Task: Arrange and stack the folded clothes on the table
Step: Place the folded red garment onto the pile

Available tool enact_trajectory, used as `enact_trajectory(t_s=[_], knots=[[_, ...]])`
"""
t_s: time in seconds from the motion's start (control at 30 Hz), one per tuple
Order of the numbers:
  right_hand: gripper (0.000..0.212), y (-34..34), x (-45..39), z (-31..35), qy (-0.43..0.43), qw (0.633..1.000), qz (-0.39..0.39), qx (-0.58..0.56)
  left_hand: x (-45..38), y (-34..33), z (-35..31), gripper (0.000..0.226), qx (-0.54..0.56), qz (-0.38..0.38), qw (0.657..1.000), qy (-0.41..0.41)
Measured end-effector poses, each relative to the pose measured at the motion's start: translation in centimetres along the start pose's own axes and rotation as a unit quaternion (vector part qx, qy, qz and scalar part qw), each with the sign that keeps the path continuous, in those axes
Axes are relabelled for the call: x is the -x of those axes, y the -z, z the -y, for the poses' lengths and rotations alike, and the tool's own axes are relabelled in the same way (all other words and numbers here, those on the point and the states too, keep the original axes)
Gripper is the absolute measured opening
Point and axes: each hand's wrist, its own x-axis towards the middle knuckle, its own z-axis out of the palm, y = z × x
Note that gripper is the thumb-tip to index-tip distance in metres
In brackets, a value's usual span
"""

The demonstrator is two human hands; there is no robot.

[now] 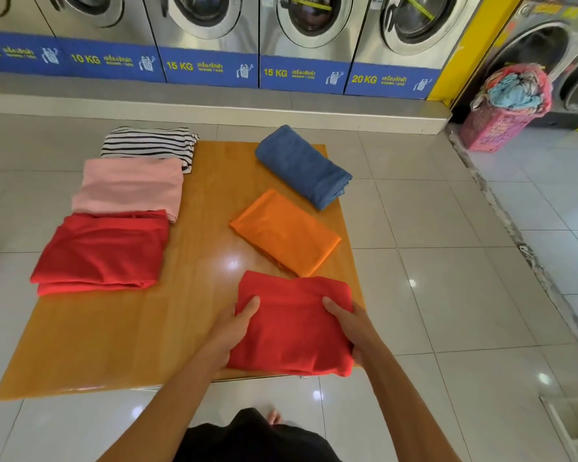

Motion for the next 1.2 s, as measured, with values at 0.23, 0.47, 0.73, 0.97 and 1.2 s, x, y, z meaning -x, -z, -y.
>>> enact_trajectory(t_s=[0.23, 0.47, 0.73, 0.97, 1.2], knots=[[0.038, -8.5, 2.3, 1.6, -0.022, 0.995, 0.087, -0.042, 1.8, 9.5, -1.8, 0.032, 0.041, -0.027, 0.999, -0.022], [0.042, -21.4, 3.0, 1.3, -0.042, 0.980, 0.193, -0.033, 4.4, 22.2, -0.3, 0.033, 0.034, -0.150, 0.987, -0.039], [0.050, -35.7, 2.9, 0.1, -0.032, 0.975, 0.218, 0.022, 4.7, 34.4, 1.4, 0.032, -0.005, -0.227, 0.973, -0.042], [0.043, -38.1, 2.4, -2.4, 0.032, 0.983, 0.127, 0.131, 1.3, 37.6, 4.5, 0.036, -0.078, -0.232, 0.969, -0.029], [0.045, -38.5, 2.4, -2.7, 0.069, 0.965, 0.050, 0.249, 0.5, 37.7, 4.6, 0.037, -0.128, -0.230, 0.964, -0.048]])
